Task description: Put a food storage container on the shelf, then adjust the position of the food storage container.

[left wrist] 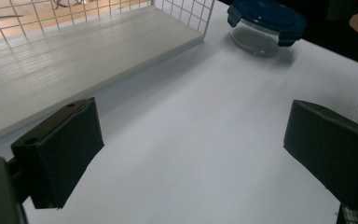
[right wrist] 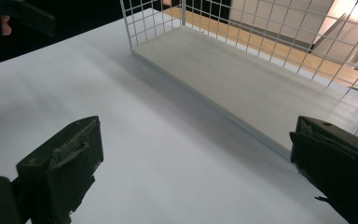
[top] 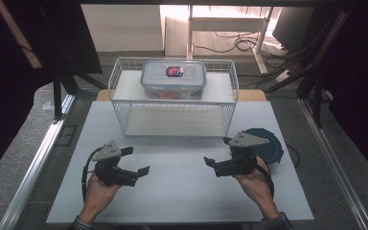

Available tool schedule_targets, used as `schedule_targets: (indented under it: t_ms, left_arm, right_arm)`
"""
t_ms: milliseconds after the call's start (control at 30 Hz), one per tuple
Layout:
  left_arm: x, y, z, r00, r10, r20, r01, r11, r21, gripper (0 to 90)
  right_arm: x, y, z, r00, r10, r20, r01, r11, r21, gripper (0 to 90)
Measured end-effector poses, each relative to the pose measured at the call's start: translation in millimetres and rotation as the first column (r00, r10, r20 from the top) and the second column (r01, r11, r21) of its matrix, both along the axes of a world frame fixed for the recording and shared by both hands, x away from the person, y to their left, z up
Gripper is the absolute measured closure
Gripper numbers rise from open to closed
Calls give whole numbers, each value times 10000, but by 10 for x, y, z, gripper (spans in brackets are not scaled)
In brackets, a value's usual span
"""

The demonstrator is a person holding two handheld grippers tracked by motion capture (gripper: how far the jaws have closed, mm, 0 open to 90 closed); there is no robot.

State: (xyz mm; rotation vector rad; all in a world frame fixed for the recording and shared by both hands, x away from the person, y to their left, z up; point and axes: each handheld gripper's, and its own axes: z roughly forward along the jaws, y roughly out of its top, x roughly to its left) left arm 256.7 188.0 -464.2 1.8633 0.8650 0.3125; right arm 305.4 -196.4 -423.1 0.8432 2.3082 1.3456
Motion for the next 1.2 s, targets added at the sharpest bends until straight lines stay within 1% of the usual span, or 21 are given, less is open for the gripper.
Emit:
schedule_targets:
  t_ms: [67, 133, 267, 333, 400, 467, 533, 600, 700, 767, 900, 967, 1100, 1167, 1200]
  left_arm:
    - [-42, -9, -40, 10000, -15, 17, 15, 10000, 12, 35]
    - [-83, -21, -106, 10000, 14, 14, -14, 9998, 190, 35]
    - [-126, -36, -242, 9998, 179, 11, -179, 9977, 648, 34]
    - [-152, -38, -312, 9997, 235, 97, -241, 9976, 644, 36]
    - [-180, -46, -368, 9997, 171, 156, -181, 9979, 625, 41]
    - [-199, -58, -413, 9998, 155, 141, -166, 9969, 771, 42]
    - [-211, -64, -450, 9999, 144, 58, -149, 9960, 884, 42]
    - [-213, -61, -469, 9999, 158, -1, -158, 9956, 919, 42]
    - [-205, -39, -473, 9998, 215, 13, -215, 9961, 861, 41]
    - [-199, -26, -479, 9997, 234, -23, -232, 9966, 794, 42]
    - [-192, -17, -491, 9997, 245, -89, -237, 9964, 809, 42]
    - [-191, -20, -494, 9997, 237, -79, -229, 9960, 865, 43]
    - [-195, -22, -497, 9997, 230, -74, -222, 9956, 908, 43]
    - [-198, -19, -500, 9997, 245, -78, -237, 9955, 918, 43]
    - [-199, -16, -502, 9996, 257, -88, -248, 9954, 922, 43]
  right_arm:
    - [-37, -19, -48, 10000, -47, 71, 46, 9999, 115, 22]
    - [-75, -26, -100, 10000, -39, 59, 38, 9999, 158, 22]
    - [-158, -31, -214, 9999, -30, 158, 30, 10000, -3, 23]
    - [-199, -36, -290, 9998, -35, 192, 38, 9999, -166, 23]
    - [-236, -47, -374, 10000, -21, 73, 24, 9994, -351, 23]
    - [-261, -69, -456, 10000, -62, -1, 62, 9990, -439, 23]
    - [-269, -88, -540, 9996, -64, -284, 51, 9988, -477, 23]
    - [-265, -102, -601, 9990, -103, -445, 74, 9979, -644, 23]
    - [-249, -120, -605, 9983, -215, -543, 184, 9982, -573, 23]
    - [-235, -137, -594, 9974, -391, -601, 361, 9981, -505, 18]
    - [-202, -178, -577, 9951, -778, -613, 750, 9961, -468, 0]
    - [-168, -216, -557, 9904, -1148, -774, 1120, 9929, -398, 0]
    - [-103, -314, -511, 9817, -1334, -1361, 1335, 9910, -83, 0]
    - [-70, -372, -478, 9785, -1469, -1446, 1475, 9890, -65, 2]
    - [-52, -404, -462, 9772, -1574, -1427, 1581, 9874, -63, 33]
